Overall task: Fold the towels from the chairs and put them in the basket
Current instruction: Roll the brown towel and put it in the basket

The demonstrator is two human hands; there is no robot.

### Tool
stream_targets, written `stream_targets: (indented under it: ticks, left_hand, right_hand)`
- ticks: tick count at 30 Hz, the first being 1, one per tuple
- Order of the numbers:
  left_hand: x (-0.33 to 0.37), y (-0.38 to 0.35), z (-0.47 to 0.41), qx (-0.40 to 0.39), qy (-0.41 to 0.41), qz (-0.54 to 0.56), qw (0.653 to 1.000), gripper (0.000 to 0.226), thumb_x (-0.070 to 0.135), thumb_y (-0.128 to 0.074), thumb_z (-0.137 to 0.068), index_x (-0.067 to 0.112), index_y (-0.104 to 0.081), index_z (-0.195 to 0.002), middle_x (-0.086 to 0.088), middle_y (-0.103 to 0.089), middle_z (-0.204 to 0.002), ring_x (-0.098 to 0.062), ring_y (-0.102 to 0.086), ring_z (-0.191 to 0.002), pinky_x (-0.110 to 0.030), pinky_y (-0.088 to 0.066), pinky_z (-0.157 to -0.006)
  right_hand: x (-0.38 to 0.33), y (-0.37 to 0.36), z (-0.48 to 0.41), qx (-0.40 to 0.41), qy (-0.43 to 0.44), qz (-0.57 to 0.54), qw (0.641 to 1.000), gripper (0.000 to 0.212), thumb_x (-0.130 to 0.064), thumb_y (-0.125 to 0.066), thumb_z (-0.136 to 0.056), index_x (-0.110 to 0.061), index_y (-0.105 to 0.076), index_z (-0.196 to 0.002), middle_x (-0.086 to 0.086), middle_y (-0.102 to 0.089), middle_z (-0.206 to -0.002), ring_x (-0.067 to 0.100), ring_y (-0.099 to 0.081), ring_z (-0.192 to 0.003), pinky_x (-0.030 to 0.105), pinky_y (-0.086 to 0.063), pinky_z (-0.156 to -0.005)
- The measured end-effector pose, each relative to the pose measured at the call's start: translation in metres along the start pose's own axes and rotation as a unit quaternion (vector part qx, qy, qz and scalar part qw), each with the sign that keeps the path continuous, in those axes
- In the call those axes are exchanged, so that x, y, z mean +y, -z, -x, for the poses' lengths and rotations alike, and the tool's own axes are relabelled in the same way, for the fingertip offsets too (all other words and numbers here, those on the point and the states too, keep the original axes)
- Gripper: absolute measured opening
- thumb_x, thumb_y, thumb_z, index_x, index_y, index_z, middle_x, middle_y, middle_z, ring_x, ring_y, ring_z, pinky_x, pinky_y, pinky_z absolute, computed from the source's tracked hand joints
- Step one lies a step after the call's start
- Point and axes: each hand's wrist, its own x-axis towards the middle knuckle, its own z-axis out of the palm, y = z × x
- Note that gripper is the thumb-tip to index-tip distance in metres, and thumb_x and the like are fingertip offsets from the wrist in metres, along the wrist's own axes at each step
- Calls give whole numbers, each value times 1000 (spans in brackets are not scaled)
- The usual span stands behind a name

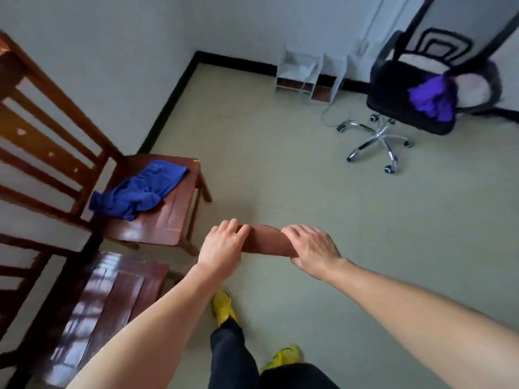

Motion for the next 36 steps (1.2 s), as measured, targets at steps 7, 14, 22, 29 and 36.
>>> stream_targets:
  ticks: [7, 14, 22, 29, 36]
  left_hand:
    - [125, 80, -130, 58, -164, -69, 982, 54, 8, -74, -52, 17, -64, -105, -4, -62, -87, -27, -62, -74, -32, -52, -61]
    - [248, 123, -275, 105, -311, -100, 939, 68, 14, -80, -53, 17, -52, -115, -4, -63, -90, -26, -62, -74, -34, -52, -60]
    - [467, 168, -407, 111, -506, -135, 845, 67, 14, -81, -50, 16, -62, -114, -4, -63, -91, -26, -63, -75, -34, -54, -61]
    - [684, 156, -423, 120, -628, -157, 753, 68, 19, -82, -50, 19, -64, -115, -3, -65, -94, -24, -61, -72, -33, -50, -60]
    - [902, 138, -420, 112, -678, -155, 710, 65, 17, -76, -63, 18, -58, -126, -4, -64, -102, -24, -60, -79, -33, -48, -66]
  right_hand:
    - [140, 67, 61, 89, -136, 7, 987, 65, -23, -76, -62, -22, -53, -122, -2, -68, -104, 24, -66, -94, 36, -51, -71]
    - [287, 125, 96, 166, -250, 66, 951, 71, -9, -68, -61, -26, -47, -126, -1, -61, -109, 25, -62, -98, 37, -51, -66]
    - [435, 159, 205, 206, -447, 91, 866, 73, -2, -72, -55, -23, -54, -123, 1, -60, -118, 25, -61, -101, 35, -52, -64]
    - [532, 128, 346, 202, -568, 97, 792, 66, -4, -70, -64, -21, -55, -126, 3, -62, -118, 26, -62, -99, 37, -52, -64]
    - [652, 115, 500, 186, -629, 76, 751, 60, -12, -72, -71, -19, -53, -127, 3, -64, -113, 26, -63, -94, 35, -52, -64]
